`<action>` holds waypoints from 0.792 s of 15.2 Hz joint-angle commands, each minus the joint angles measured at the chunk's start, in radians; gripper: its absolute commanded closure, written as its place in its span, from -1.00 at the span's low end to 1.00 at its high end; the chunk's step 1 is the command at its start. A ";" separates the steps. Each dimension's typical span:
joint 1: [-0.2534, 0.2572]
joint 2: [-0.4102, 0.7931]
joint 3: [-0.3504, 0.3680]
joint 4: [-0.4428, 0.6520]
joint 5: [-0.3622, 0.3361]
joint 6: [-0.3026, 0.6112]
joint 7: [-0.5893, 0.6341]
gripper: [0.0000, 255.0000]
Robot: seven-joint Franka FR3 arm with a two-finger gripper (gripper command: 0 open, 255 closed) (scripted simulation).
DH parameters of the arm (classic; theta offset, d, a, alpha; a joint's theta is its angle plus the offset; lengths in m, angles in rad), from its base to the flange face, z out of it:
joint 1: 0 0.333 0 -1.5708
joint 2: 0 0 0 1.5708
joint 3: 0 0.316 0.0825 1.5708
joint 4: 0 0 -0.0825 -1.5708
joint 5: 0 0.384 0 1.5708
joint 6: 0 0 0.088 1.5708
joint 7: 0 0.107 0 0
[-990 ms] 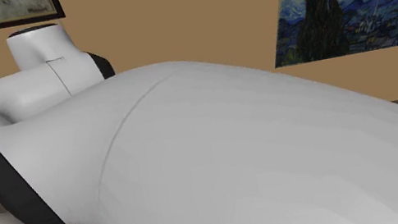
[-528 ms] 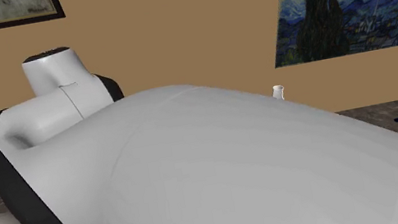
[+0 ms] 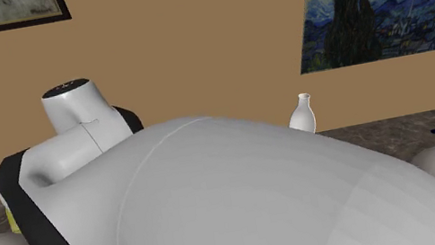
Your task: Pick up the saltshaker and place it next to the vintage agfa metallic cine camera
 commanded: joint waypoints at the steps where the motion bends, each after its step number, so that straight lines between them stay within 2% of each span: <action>1: 0.001 0.005 0.005 -0.023 0.004 0.028 0.000 1.00; 12: 0.009 0.052 0.040 -0.142 0.029 0.194 0.002 1.00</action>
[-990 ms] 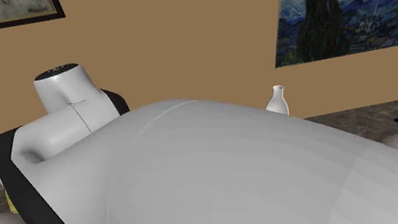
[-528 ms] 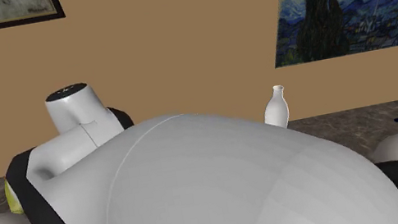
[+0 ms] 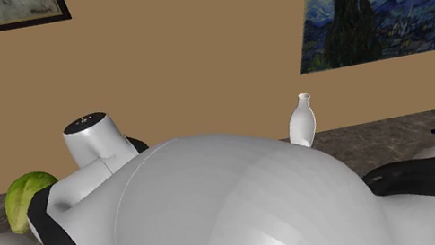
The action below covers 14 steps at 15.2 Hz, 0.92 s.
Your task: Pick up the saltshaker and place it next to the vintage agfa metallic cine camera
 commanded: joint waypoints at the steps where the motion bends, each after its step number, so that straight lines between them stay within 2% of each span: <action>1: 0.001 0.011 0.006 -0.019 0.004 0.031 0.000 1.00; 9: 0.001 0.015 0.008 -0.025 0.006 0.041 0.001 1.00; 10: 0.001 0.015 0.008 -0.026 0.005 0.041 0.000 -1.00; 14: 0.001 0.016 0.008 -0.024 0.005 0.041 0.000 -1.00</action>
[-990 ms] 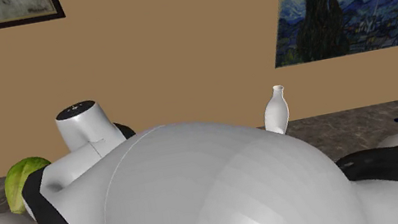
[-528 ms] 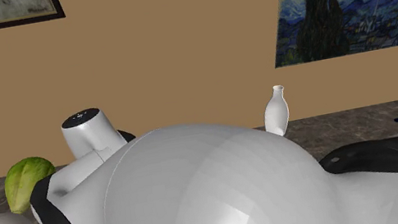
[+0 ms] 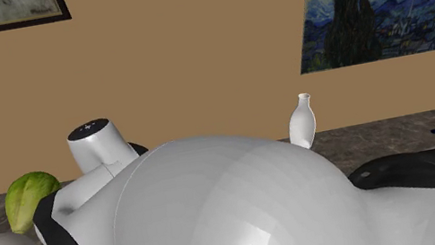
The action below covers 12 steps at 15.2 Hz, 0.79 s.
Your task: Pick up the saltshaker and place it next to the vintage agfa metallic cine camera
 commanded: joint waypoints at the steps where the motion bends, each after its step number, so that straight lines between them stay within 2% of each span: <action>1: 0.000 0.000 0.000 -0.001 0.000 0.001 0.000 -1.00; 5: 0.000 -0.059 -0.030 0.092 -0.018 -0.150 0.001 -1.00; 12: 0.000 -0.059 -0.030 0.092 -0.018 -0.150 0.001 -1.00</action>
